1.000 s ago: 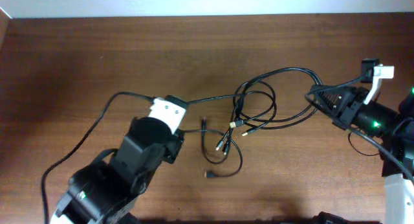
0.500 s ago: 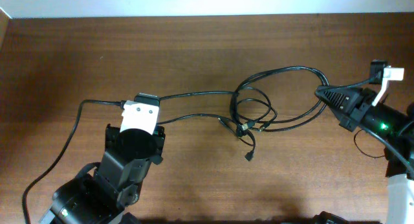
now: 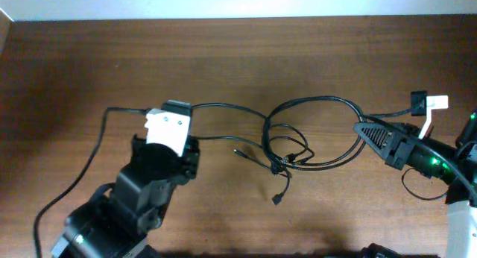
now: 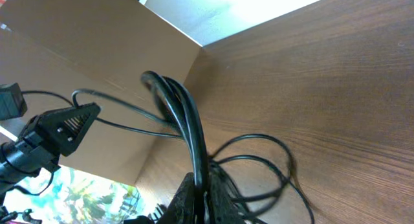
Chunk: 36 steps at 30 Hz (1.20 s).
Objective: Untangle cables
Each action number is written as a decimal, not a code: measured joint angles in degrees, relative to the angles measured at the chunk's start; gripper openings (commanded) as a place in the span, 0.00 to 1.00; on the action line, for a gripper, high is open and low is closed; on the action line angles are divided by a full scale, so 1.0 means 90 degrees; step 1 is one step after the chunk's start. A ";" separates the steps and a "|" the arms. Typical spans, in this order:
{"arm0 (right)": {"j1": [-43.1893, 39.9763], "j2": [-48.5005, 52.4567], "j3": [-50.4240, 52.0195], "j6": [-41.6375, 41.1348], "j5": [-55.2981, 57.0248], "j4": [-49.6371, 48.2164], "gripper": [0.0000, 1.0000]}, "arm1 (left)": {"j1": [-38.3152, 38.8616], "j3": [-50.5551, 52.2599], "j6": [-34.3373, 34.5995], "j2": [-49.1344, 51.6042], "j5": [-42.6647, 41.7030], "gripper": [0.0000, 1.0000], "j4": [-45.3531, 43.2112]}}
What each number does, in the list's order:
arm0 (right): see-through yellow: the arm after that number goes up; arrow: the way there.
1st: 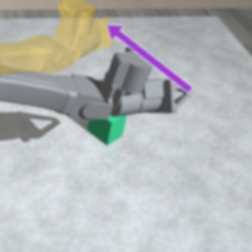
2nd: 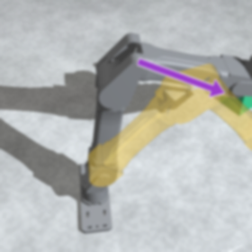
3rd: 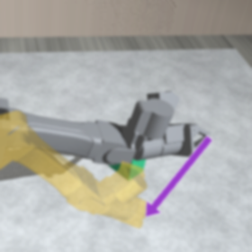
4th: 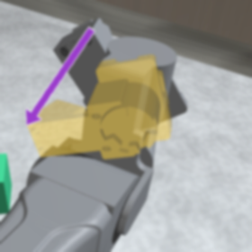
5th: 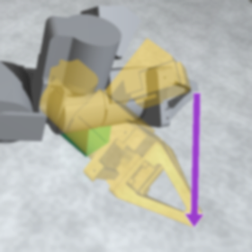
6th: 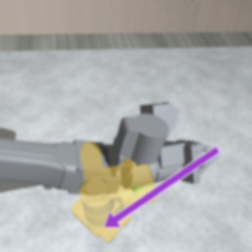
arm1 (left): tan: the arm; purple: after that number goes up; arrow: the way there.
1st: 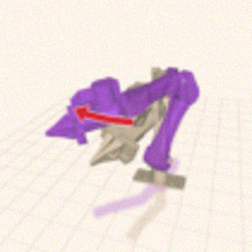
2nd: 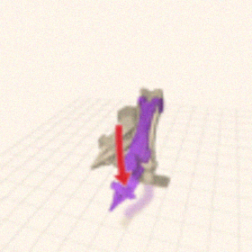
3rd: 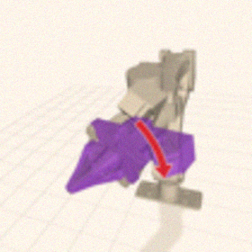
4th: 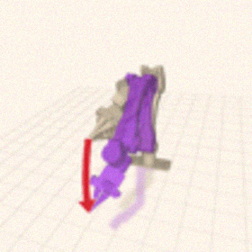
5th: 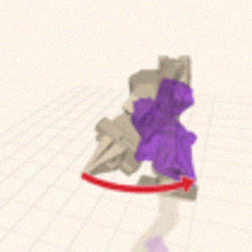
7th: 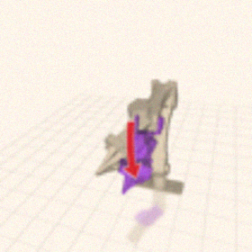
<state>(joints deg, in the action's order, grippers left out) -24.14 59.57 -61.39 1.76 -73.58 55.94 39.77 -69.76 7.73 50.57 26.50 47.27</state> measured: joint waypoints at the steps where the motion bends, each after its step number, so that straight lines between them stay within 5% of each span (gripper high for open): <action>1: 0.0000 0.0000 0.0000 0.0051 0.0002 0.0051 0.04 | 0.0002 0.0000 0.0010 0.0138 -0.0340 0.00 -0.0068; 10: -0.0012 0.0000 0.0000 0.0185 0.0253 0.0202 0.04 | 0.0002 0.0000 0.0010 0.1010 -0.1387 0.00 -0.0522; 31: -0.0012 0.0000 0.0000 0.0333 0.0529 0.0219 0.04 | 0.0002 0.0000 0.0010 0.0063 0.1467 0.00 -0.0503; 36: -0.0012 0.0000 0.0000 0.0352 0.0588 0.0221 0.04 | 0.0000 -0.0002 0.0053 0.0056 0.1620 0.77 -0.0175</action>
<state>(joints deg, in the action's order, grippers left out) -24.25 59.57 -61.39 4.93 -68.29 57.93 39.77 -69.78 8.21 51.07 41.08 45.69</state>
